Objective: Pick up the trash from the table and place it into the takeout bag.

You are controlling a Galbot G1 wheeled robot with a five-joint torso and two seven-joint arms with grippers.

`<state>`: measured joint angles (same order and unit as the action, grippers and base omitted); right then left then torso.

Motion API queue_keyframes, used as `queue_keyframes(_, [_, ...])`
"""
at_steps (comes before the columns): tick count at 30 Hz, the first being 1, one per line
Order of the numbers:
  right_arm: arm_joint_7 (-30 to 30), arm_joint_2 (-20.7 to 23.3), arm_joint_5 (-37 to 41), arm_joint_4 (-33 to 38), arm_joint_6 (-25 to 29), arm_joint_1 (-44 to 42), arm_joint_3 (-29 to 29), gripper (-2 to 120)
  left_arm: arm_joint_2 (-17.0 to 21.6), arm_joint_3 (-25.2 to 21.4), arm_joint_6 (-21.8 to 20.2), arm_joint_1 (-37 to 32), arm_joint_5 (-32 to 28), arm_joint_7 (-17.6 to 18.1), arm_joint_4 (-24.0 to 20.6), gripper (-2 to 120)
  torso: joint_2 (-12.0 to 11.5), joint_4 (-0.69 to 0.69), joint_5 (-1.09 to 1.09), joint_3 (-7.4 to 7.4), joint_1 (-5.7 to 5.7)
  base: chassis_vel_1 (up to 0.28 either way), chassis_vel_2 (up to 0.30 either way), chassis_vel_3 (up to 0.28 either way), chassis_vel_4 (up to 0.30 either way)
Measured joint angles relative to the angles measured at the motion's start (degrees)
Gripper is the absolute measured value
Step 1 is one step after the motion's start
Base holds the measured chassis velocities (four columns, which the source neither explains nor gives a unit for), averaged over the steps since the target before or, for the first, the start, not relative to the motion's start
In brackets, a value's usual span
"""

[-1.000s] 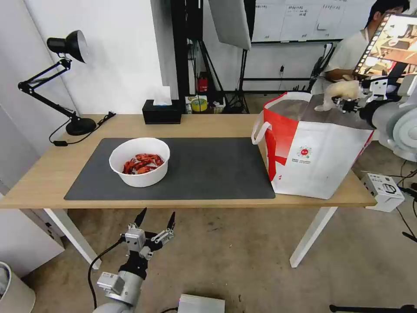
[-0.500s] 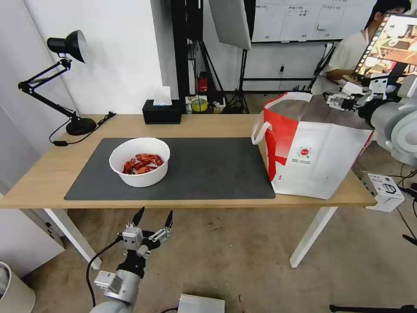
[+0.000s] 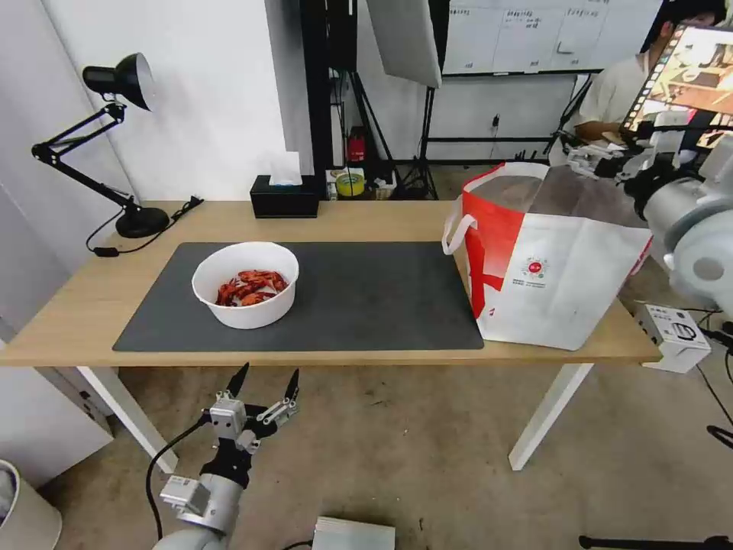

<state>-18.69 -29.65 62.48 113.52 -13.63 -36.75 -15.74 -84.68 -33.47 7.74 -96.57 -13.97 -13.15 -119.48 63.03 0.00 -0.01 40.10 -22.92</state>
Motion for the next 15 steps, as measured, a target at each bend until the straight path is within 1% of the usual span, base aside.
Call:
queue_keyframes(2, [0.16,-0.32,-0.89,0.66,0.98,-0.66,0.07,100,-0.05,-0.02,-0.01,0.03,0.00,0.00,0.05,100,0.00,0.00,0.00,0.00,0.00,0.000,0.000,0.000,0.000])
queue_keyframes(4, [1.13,-2.02,-4.08,2.83,5.66,-2.86,0.99,100,-0.37,-0.17,-0.02,0.09,0.00,0.01,0.14,100,0.00,0.01,0.00,0.00,0.00,0.000,0.000,0.000,0.000])
queue_keyframes(5, [1.59,-2.50,-4.98,3.14,6.95,-3.34,1.21,100,-0.41,-0.33,-0.02,0.09,0.00,0.01,0.17,100,0.00,0.01,0.00,0.00,0.00,0.000,0.000,0.000,0.000])
queue_keyframes(10, [2.60,-3.64,-6.86,3.90,9.61,-4.97,1.44,100,-0.35,-0.94,-0.02,0.10,-0.18,0.02,0.27,100,0.00,0.00,0.00,0.00,0.00,0.000,0.000,0.000,0.000])
queue_keyframes(13, [3.21,-5.16,-8.96,5.22,12.79,-8.12,1.45,100,0.29,-1.47,-0.02,0.07,-0.56,0.05,0.44,100,0.00,0.01,0.00,0.00,0.00,0.000,0.000,0.000,0.000])
queue_keyframes(14, [3.21,-5.16,-8.96,5.22,12.79,-8.12,1.45,100,0.29,-1.47,-0.02,0.07,-0.56,0.05,0.44,100,0.00,0.01,0.00,0.00,0.00,0.000,0.000,0.000,0.000])
queue_keyframes(15, [3.27,-6.01,-10.67,5.80,14.46,-9.63,1.54,100,0.69,-1.62,0.01,0.02,-0.60,0.05,0.56,100,0.00,0.00,0.00,0.00,0.00,0.000,0.000,0.000,0.000])
